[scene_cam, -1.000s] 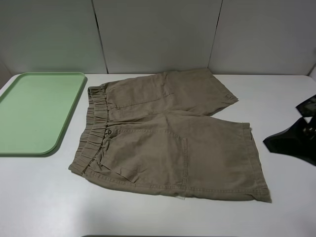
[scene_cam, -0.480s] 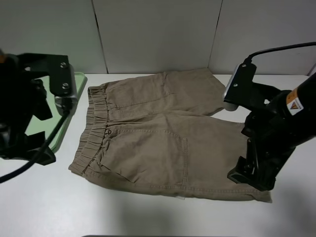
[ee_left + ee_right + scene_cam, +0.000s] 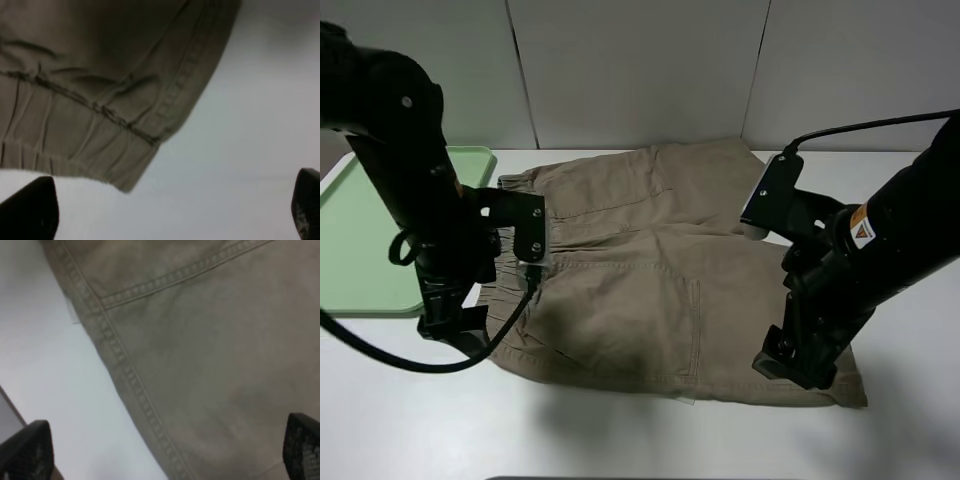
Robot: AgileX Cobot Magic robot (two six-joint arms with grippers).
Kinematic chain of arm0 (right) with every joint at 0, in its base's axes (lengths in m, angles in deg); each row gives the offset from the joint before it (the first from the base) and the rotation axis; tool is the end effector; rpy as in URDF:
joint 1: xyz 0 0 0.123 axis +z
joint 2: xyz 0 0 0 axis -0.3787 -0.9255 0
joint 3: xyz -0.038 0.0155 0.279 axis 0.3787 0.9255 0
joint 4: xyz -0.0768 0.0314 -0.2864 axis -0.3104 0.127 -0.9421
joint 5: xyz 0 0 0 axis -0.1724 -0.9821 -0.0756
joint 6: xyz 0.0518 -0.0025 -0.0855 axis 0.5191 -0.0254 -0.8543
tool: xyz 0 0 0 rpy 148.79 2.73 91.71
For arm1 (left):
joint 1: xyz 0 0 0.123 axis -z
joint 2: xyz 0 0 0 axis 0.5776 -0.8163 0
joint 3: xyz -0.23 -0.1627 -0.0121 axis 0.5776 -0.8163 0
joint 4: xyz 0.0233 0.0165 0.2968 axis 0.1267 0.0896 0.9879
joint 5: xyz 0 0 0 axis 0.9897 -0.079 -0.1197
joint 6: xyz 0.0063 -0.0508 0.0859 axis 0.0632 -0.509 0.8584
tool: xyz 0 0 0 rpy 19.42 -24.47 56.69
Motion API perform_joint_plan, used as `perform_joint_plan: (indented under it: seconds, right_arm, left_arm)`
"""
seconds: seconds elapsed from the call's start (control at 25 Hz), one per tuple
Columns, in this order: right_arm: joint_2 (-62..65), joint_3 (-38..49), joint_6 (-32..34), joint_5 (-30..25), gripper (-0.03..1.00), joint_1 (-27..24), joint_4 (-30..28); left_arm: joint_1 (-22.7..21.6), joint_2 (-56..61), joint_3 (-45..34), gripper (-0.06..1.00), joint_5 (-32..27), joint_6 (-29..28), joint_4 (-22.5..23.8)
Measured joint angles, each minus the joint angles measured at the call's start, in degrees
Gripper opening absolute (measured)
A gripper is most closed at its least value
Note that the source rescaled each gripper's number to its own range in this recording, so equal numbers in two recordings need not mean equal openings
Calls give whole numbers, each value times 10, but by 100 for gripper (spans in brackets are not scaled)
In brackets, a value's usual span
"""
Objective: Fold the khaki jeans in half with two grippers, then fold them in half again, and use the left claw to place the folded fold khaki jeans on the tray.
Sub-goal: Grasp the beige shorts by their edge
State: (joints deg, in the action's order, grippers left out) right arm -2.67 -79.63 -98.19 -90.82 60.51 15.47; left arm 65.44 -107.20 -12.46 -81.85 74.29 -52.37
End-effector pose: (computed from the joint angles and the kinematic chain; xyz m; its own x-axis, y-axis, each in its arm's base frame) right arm 0.2032 0.1637 0.1624 -0.4933 -0.8237 -0.2797 -0.8444 0.5306 -0.0734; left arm 0.2798 -0.1652 0.1245 -0.1612 0.9838 -0.0785 0.9844 0.1659 0.0579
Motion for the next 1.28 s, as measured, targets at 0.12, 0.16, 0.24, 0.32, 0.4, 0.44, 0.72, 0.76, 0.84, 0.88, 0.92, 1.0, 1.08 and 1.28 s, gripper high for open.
perform_joint_plan:
  seconds: [0.12,0.16,0.24,0.32,0.4,0.44,0.72,0.76,0.84,0.88,0.92,1.0,1.08,1.28]
  right_arm:
    - [1,34,-21,14,100,0,1]
    - [1,46,-28,21,100,0,1]
    - [1,73,-48,48,100,0,2]
    - [1,94,-60,73,100,0,4]
    - [0,109,-71,93,100,0,5]
    - [0,115,-77,101,100,0,6]
    - [-58,129,-100,135,100,0,-5]
    - [-75,129,-100,139,100,0,-13]
    - [-103,129,-100,143,100,0,-30]
    - [-119,129,-100,149,100,0,-42]
    - [-129,130,-100,152,100,0,-48]
    - [-146,130,-98,161,100,0,-59]
    - [-158,130,-96,173,100,0,-62]
    - [-179,130,-95,183,100,0,-67]
  left_arm:
    - [0,-29,0,91,8,29,14]
    - [0,-34,0,91,10,34,19]
    - [0,-41,0,91,20,44,27]
    - [0,-48,0,91,45,49,31]
    - [0,-59,1,91,68,51,33]
    - [0,-65,2,91,77,51,33]
    - [0,-109,2,91,83,63,44]
    - [0,-111,2,91,84,63,45]
    - [0,-111,2,91,84,63,46]
    - [0,-111,2,91,83,63,46]
    - [0,-112,2,91,83,63,46]
    - [0,-113,2,91,82,63,46]
    - [0,-113,2,91,81,63,46]
    - [0,-113,2,91,81,63,46]
